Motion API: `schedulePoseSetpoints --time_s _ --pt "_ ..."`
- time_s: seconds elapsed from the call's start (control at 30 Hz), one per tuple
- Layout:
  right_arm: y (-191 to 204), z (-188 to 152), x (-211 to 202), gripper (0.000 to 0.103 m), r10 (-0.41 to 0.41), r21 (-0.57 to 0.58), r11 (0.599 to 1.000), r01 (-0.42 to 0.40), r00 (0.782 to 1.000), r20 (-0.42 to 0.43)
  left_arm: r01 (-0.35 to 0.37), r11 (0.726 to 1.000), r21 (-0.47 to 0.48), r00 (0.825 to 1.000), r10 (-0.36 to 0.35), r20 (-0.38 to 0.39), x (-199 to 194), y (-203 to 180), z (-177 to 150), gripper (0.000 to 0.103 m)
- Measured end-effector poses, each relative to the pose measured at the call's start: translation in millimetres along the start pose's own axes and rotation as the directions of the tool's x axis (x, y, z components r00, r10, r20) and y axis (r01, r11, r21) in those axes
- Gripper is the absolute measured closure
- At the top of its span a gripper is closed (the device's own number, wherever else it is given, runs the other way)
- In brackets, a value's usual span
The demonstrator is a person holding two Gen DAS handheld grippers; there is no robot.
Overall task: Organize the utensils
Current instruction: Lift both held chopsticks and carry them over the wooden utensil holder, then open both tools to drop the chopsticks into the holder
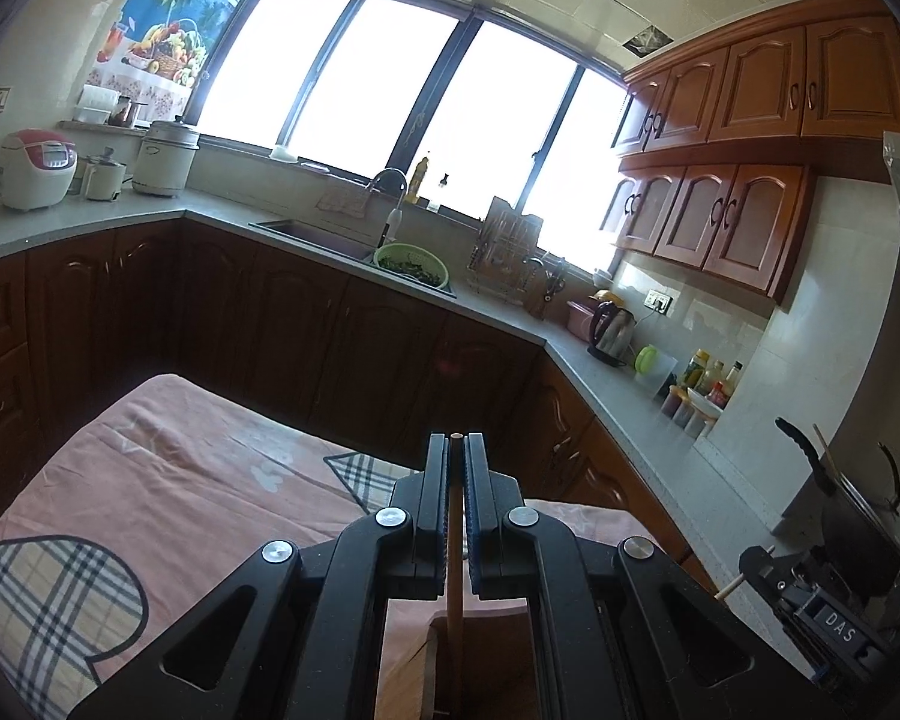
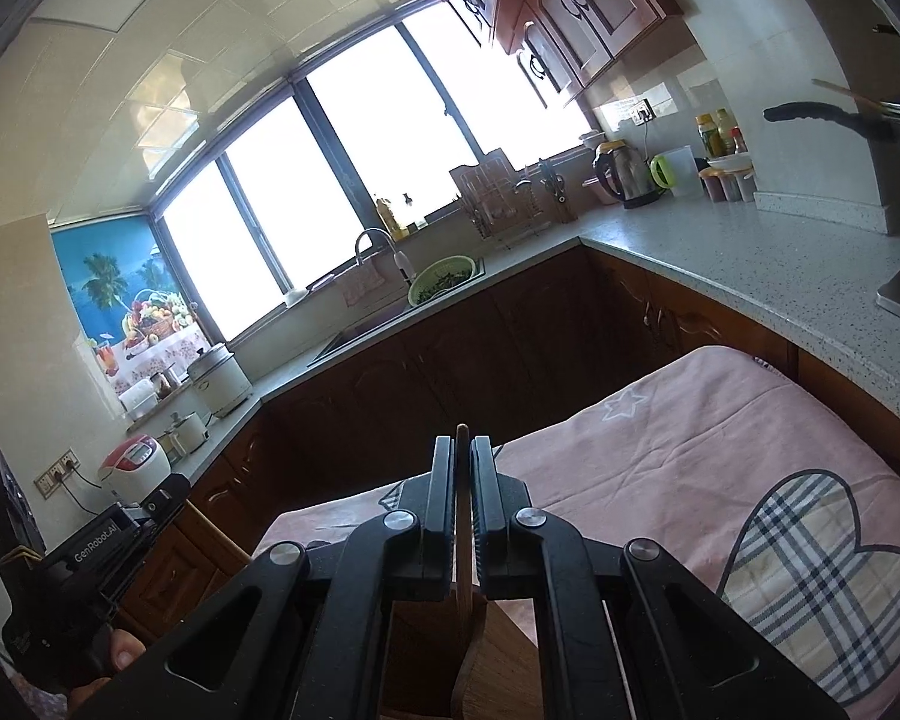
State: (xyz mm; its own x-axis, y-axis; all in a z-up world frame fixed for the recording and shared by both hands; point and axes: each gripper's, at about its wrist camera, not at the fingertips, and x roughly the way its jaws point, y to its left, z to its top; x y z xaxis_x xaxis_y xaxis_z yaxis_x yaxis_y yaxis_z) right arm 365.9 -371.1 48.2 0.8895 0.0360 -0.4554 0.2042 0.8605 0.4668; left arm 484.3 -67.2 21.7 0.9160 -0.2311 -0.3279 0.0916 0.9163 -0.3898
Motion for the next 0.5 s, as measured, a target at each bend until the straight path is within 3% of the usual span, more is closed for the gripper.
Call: schedulePoseSetpoints --time_s 0.33,0.4,0.5 --pt "1 6 1 0.096 0.001 0.001 1.0 -0.001 0.999 -0.036 -0.01 1.0 -0.003 1.0 0.01 -0.023 -19 16 24 0.099" --pt "2 5 3 0.094 0.003 0.002 1.0 -0.003 0.999 -0.048 -0.01 1.0 -0.008 0.999 0.01 -0.036 -18 18 26 0.096" --pt "1 5 3 0.092 0.006 0.007 1.0 -0.005 0.998 -0.057 -0.013 1.0 -0.016 0.999 0.012 -0.038 -22 23 26 0.078"
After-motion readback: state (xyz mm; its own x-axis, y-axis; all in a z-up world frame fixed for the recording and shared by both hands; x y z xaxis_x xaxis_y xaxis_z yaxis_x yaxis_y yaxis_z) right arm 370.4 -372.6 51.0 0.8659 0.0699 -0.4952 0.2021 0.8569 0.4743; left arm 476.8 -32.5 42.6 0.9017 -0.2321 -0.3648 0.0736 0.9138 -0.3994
